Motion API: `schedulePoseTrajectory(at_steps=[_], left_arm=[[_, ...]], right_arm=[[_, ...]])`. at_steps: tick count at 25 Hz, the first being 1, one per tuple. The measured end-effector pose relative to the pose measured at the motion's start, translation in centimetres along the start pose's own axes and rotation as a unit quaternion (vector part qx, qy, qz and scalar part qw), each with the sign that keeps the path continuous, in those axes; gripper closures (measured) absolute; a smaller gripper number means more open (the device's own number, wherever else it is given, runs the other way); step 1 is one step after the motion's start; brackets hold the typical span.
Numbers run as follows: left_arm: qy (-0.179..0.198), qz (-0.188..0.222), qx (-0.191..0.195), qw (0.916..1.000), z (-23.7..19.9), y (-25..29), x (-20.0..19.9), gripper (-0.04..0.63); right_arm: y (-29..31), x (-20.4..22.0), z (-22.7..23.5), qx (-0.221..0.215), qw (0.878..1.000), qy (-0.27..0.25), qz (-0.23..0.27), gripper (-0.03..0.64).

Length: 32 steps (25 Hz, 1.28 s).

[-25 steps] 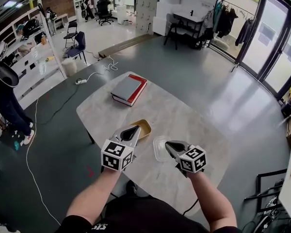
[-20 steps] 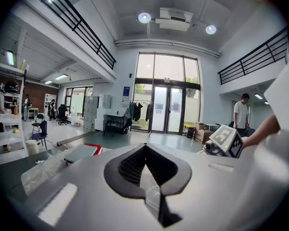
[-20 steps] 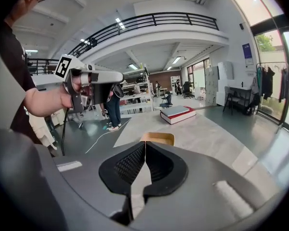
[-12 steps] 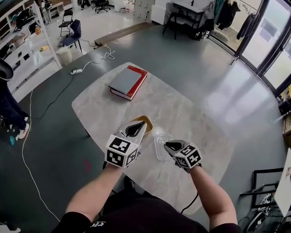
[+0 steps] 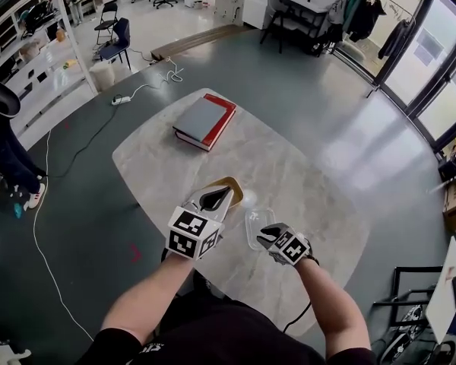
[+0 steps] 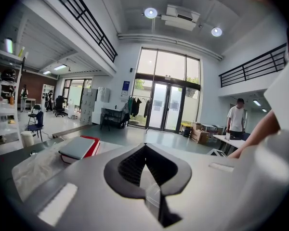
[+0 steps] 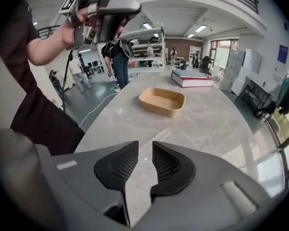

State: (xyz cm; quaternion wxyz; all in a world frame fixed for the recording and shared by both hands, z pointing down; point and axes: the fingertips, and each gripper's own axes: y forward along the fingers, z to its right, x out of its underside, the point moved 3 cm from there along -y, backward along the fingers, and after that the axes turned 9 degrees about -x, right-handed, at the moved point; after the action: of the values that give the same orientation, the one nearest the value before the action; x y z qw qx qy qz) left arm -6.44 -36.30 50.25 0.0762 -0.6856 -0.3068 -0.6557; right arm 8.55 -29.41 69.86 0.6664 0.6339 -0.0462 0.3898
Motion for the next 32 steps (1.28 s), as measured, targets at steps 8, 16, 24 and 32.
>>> schedulePoseTrajectory(at_steps=[8, 16, 24, 32], left_arm=[[-0.001, -0.008, -0.009, 0.9999, -1.1, -0.4, 0.6, 0.592], [-0.003, -0.013, -0.024, 0.9996, -2.3, -1.3, 1.3, 0.592], [-0.012, -0.019, -0.037, 0.9991, -2.9, -2.0, 2.3, 0.592], [-0.021, -0.026, -0.047, 0.9983, -3.4, -3.0, 2.6, 0.592]], right_arm=[[2.6, 2.0, -1.0, -0.039, 0.998, -0.015, -0.040, 0.467], [4.3, 4.6, -0.9, -0.063, 0.991, -0.054, -0.102, 0.443], [5.5, 6.6, -1.6, -0.089, 0.978, -0.090, -0.167, 0.419], [5.8, 7.4, -1.8, -0.078, 0.971, -0.116, -0.192, 0.491]])
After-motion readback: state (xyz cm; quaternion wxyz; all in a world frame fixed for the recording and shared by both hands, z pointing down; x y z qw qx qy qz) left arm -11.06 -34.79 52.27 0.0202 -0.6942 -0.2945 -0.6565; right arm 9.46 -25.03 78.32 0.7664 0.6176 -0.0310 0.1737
